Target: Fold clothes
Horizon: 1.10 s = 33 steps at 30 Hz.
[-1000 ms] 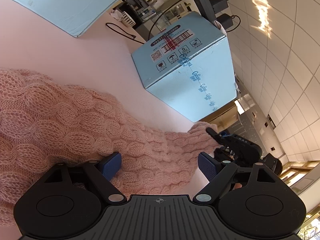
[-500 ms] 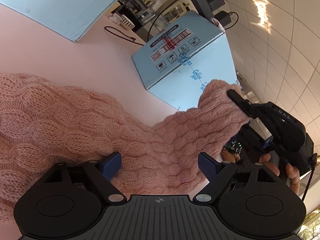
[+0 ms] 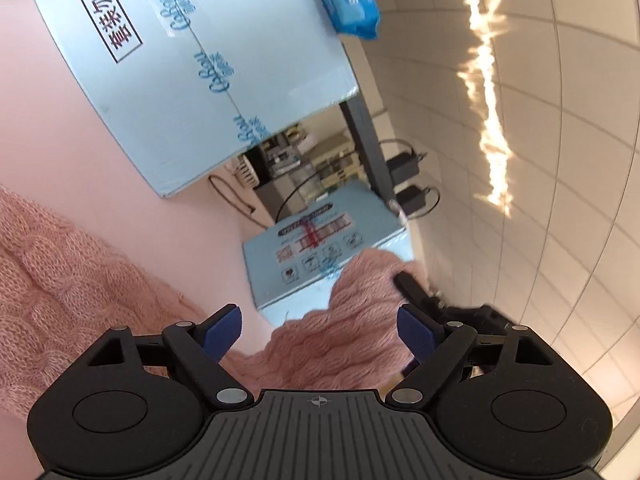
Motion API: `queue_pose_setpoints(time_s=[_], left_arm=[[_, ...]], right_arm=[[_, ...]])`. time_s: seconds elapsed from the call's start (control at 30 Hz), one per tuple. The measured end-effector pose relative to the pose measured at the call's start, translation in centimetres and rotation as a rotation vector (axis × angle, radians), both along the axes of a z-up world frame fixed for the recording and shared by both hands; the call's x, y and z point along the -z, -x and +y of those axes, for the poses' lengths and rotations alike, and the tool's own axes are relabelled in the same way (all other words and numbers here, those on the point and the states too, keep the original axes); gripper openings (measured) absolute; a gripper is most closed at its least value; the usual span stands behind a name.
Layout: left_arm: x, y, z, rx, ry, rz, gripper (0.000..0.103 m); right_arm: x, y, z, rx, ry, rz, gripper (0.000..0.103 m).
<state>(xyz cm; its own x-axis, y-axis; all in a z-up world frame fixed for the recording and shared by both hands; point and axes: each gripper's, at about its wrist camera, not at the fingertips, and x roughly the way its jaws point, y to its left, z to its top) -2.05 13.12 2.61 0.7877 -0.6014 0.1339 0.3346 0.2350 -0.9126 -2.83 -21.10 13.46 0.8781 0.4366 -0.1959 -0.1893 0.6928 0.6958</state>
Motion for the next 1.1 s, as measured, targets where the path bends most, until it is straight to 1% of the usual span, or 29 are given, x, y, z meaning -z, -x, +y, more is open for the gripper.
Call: queue_pose_setpoints(time_s=[0.1,0.2,0.3,0.5,0.63,0.8,0.87,0.97,1.03,1.07,1.1], left_arm=[[-0.4,0.5,2.8,-0.081,0.116,-0.026,0.09],[-0.4,1.1,4.6,-0.127,0.207,-0.044,0.09],[-1.0,1.6,5.6,-0.141,0.235,-0.082,0.091],[-1.9,2.6,5.7,-0.194,0.208,-0.15,0.091],[-2.7,3.5,5.8,-0.198,0.179,-0.213,0.092],[-2.9,3.9,5.6,-0.176,0.164,-0.228,0.092],[-3.0,4.0,5.4,-0.181,0.148,-0.238,0.092],[-3.2,4.0,5.1,-0.157,0.127,-0.251,0.092],[-3.1,3.9,4.8,-0.143,0.116,-0.248,0.092],[-3.1,4.0,4.7,-0.144,0.113,-0.246,0.092],[-3.0,4.0,4.6,-0.145,0.111,-0.245,0.092]], right_arm=[[0.3,-0.4,1.5,-0.041,0.0,0.01,0.011],[0.9,-0.9,3.7,-0.101,0.002,0.03,0.012],[1.8,-1.2,5.8,-0.155,0.01,0.046,0.012],[4.7,-1.5,10.2,-0.288,0.029,0.105,0.012],[7.0,-1.4,12.8,-0.37,0.055,0.152,0.012],[8.6,-1.0,14.9,-0.437,0.118,0.159,0.013],[9.4,-1.1,15.4,-0.45,0.141,0.18,0.014],[10.5,-1.2,16.1,-0.469,0.166,0.21,0.015],[10.6,-1.0,16.0,-0.47,0.158,0.197,0.019],[10.5,-1.0,16.0,-0.477,0.153,0.194,0.025],[10.5,-1.1,16.0,-0.486,0.146,0.189,0.038]])
